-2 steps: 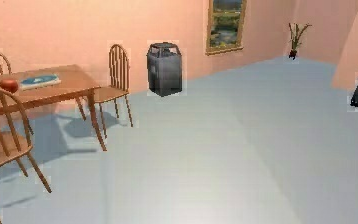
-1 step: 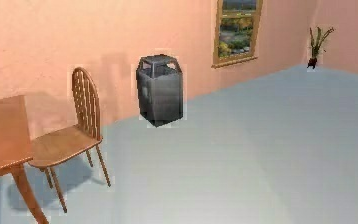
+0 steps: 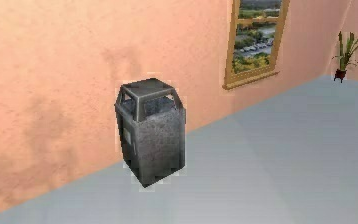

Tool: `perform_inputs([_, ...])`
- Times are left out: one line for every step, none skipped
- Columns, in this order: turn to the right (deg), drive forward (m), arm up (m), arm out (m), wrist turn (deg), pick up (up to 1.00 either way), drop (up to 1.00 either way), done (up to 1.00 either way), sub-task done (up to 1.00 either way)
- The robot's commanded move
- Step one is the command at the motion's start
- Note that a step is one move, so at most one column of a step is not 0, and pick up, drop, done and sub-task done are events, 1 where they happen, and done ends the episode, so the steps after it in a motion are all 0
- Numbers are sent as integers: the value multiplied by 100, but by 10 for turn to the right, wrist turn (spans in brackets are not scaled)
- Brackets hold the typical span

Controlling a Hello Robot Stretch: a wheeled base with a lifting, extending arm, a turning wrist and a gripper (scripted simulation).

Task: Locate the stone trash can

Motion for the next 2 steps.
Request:
perform_inputs([0,50,0,0,0,0,0,0,0])
perform_inputs([-120,0,0,0,0,0,0,0,0])
